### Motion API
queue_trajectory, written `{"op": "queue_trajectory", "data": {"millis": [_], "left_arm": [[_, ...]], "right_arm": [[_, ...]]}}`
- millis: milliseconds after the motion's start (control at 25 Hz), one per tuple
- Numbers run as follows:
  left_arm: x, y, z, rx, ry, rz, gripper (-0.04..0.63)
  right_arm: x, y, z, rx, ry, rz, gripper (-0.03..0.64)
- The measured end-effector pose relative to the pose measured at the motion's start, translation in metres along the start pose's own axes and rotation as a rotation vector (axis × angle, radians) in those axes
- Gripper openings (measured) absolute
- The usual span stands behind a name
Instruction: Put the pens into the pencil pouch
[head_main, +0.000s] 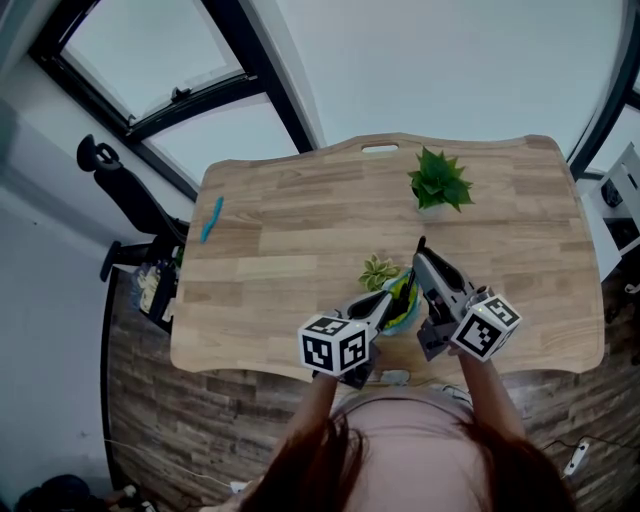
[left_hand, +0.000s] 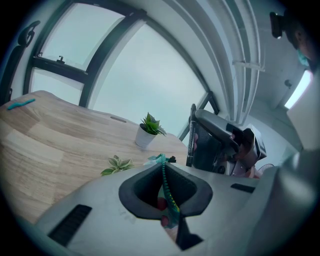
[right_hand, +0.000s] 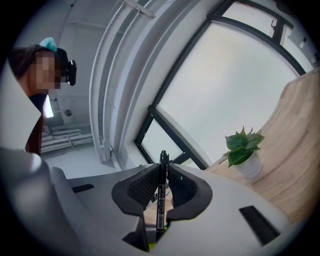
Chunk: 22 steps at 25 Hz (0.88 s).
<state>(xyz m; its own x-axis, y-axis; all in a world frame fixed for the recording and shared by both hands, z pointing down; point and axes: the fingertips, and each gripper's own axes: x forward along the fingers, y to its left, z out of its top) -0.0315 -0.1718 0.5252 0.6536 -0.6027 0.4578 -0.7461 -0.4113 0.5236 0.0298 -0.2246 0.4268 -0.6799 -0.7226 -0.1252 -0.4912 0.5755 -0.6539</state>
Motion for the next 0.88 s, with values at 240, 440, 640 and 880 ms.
{"op": "queue_trajectory", "data": {"millis": [240,440,640,880], "left_arm": [[-0.001,0.001,0.000,-0.011,-0.005,0.001,0.014],[0.000,0.001,0.001,-0.015,-0.009,0.002,0.014],[0.000,0.003,0.001,-0.018,-0.012,0.004,0.014],[0.000,0.004,0.002,-0.014,-0.015,0.003,0.014]], "right_arm": [[0.001,0.006,-0.025,-0.087,0.067,0.022,0.051],[-0.003,0.006,-0.043,-0.179,0.141,0.016,0.051],[-0.007,0.007,-0.055,-0.243,0.190,0.021,0.051],[-0.014,0.008,-0.068,-0.320,0.243,0.021,0.052]]}}
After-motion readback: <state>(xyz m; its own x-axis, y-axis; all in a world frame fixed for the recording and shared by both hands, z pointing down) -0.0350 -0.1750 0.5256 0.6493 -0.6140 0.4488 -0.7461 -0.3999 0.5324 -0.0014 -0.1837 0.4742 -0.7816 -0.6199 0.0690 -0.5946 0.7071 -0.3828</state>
